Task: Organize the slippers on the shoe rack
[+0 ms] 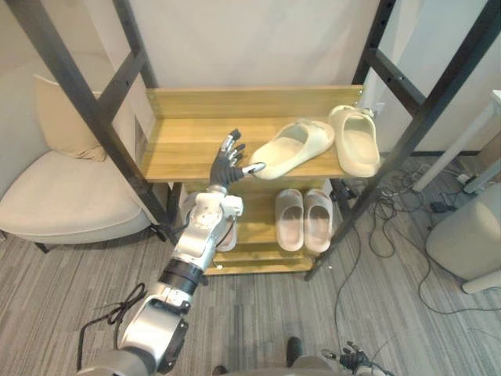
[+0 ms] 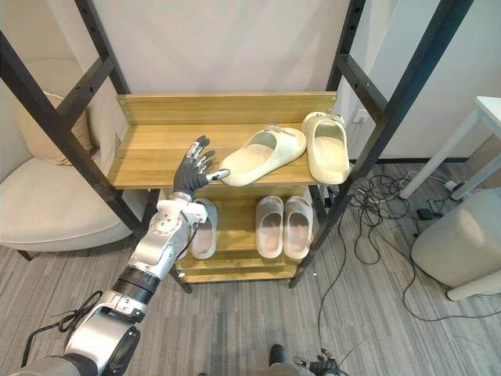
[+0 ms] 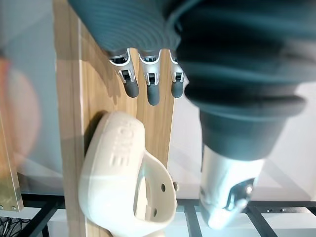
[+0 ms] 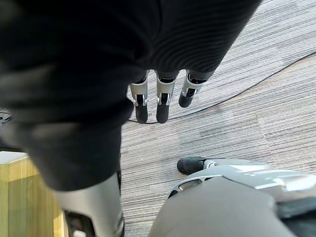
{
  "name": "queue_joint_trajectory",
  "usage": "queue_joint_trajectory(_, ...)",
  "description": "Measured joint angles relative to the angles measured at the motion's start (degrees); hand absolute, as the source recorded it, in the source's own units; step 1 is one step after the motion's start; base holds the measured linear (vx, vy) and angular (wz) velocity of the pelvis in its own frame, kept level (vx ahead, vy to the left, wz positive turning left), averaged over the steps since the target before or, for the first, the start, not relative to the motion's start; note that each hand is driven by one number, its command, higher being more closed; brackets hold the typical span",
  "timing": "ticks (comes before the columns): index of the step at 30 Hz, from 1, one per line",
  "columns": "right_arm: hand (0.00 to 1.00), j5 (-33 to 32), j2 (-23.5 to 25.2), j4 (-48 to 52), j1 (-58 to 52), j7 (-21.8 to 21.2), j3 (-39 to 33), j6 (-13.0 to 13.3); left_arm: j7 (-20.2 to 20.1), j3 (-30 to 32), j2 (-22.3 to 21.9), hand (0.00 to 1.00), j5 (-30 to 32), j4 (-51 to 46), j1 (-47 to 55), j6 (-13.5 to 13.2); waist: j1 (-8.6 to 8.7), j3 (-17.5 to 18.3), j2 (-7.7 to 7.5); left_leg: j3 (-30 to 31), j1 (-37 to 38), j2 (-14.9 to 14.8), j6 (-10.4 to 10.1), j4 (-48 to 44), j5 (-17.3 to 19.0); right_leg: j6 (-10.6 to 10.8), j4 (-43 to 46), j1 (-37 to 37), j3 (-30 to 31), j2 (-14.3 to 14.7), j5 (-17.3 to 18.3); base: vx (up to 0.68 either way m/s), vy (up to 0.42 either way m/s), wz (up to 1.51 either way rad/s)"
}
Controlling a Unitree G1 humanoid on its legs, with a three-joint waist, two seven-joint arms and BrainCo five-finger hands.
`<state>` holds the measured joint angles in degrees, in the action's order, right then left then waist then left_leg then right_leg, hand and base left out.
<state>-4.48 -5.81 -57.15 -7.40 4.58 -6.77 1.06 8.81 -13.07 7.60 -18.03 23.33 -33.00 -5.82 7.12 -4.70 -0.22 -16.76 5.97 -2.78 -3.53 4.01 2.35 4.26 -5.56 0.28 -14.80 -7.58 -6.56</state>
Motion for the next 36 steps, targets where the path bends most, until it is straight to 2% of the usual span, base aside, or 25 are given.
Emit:
queue_joint_trajectory(11, 0.00, -0.08, 0.29, 0.01, -0.42, 0.02, -1.66, 0.04, 1.05, -2.41, -2.40, 0.00, -0.19, 0.00, -0.05, -0.08, 0.05, -0.16, 0.31, -0.02, 0.07, 0.00, -0.01, 0.00, 0.01, 0.00, 0.00, 0.00, -0.01, -0.04, 0.01, -0.01, -0.012, 0.00)
queue_joint_trajectory(22, 0.00, -0.15, 0.38, 0.01, -0.53, 0.21, -1.98, 0.02, 1.13, -5.12, -3.17, 0.00, -2.47, 0.03, -0.05, -0.12, 0.02, -0.16, 0.30, 0.09, 0.40, 0.23, 0.03, -0.02, 0.02, 0.08, -0.01, 0.68, -0.26, -0.33, -0.04, 0.00, -0.002, 0.01)
queue_joint_trajectory(36, 0.00, -0.21, 0.54, 0.00, -0.57, 0.57, -2.08, -0.03, 1.04, -8.54, -6.77, 0.00, -5.80, 0.54, -0.06, -0.67, 0.43, -0.18, 0.33, -0.13, 0.57, 0.18, 0.03, -0.03, 0.09, 0.10, -0.01, 0.69, 0.06, -0.24, -0.06, 0.00, 0.000, 0.00)
